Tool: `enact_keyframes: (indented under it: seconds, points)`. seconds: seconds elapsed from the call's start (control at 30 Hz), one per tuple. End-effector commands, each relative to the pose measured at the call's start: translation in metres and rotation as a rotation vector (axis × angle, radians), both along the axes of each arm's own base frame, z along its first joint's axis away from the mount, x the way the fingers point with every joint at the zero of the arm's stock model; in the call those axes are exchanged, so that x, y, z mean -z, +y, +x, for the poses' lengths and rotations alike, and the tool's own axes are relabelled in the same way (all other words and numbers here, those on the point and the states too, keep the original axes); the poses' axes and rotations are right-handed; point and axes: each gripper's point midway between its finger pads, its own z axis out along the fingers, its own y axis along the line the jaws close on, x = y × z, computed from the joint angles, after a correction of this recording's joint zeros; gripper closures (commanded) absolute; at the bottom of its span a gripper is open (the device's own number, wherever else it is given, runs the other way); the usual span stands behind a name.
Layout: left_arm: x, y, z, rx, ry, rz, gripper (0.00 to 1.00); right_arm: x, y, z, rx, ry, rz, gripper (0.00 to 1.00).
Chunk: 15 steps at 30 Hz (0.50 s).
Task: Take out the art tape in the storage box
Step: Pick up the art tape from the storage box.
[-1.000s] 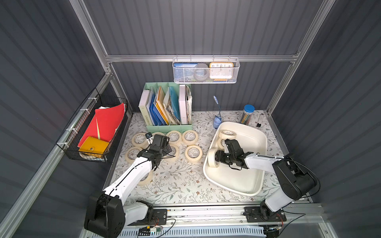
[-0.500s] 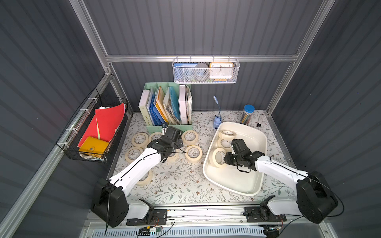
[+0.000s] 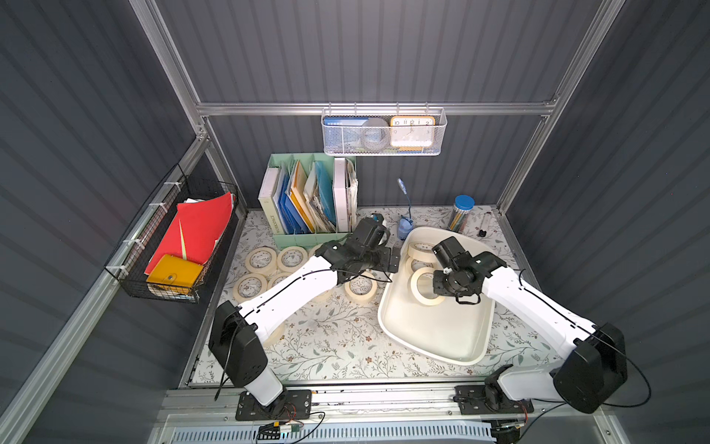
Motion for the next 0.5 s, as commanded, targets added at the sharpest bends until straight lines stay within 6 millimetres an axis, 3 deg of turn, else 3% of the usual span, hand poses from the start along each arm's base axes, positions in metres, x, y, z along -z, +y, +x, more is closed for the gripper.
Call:
enact_keyframes:
  seconds: [0.0,0.1,0.23,0.47]
  points:
    - [-0.007,-0.032,-0.024,0.183,0.058,-0.063,0.01,-0.007,-0.003,0.004,0.02,-0.005,-0.019,1.0]
    - [0.0,-0.05,-0.036,0.256,0.107,-0.073,0.02,-0.009,0.001,0.01,0.027,-0.023,-0.002,1.0]
    - [0.023,-0.057,-0.044,0.299,0.176,-0.034,0.04,-0.013,0.004,0.016,0.038,-0.055,0.022,1.0]
    - [0.064,-0.049,-0.033,0.242,0.21,0.09,0.07,-0.021,0.016,0.015,0.013,-0.067,0.088,1.0]
